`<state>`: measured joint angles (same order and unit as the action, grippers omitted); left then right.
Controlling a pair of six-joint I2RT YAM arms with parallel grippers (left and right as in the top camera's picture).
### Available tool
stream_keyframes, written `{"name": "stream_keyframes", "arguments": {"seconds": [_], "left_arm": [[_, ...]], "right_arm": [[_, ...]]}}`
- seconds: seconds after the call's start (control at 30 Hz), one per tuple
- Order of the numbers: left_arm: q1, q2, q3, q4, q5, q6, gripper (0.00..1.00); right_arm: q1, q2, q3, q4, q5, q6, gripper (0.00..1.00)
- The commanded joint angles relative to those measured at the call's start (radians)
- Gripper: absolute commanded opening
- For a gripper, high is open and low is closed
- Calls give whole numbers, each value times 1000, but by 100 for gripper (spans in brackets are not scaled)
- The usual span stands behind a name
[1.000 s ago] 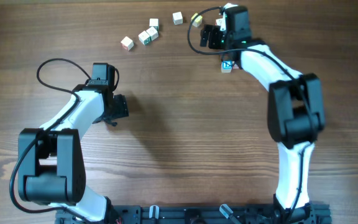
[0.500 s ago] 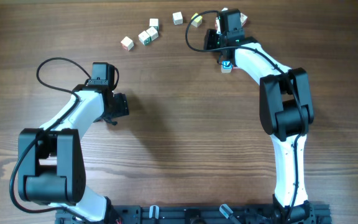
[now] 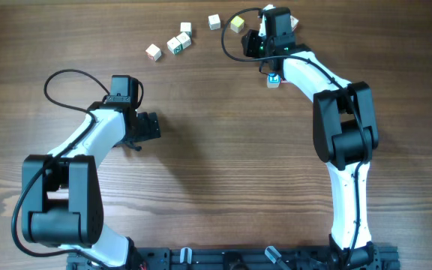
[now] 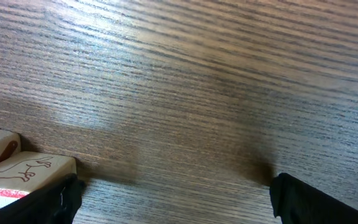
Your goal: Form a horizontal line
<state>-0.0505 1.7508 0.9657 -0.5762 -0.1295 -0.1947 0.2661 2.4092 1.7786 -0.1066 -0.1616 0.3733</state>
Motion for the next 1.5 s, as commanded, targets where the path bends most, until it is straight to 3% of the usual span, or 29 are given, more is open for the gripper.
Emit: {"name": "stream_keyframes", "arguments": {"seconds": [0.0,0.27,0.57,0.9,1.03,1.3,1.47], "left_arm": [[2,6,-5,18,9,5,100],[2,6,-5,58,9,5,100],[2,-19,9,72,26,4,100],[3,-200,118,77,156,-2,100],[43,-309,134,85,146,-117,100],[320,-474,134,71,126,-412,100],[524,-502,134,20,213,-472,100]], "right_arm": [[6,-13,18,-4,-94,0,21],[6,-68,18,-68,-119,-8,21],[7,-273,18,-288,-158,-64,21],[31,-388,16,-582,-190,-56,17],[99,-386,-37,-656,-230,-29,17],[336,-378,-158,-525,-204,20,18],[492,-349,-260,-314,-93,127,22]]}}
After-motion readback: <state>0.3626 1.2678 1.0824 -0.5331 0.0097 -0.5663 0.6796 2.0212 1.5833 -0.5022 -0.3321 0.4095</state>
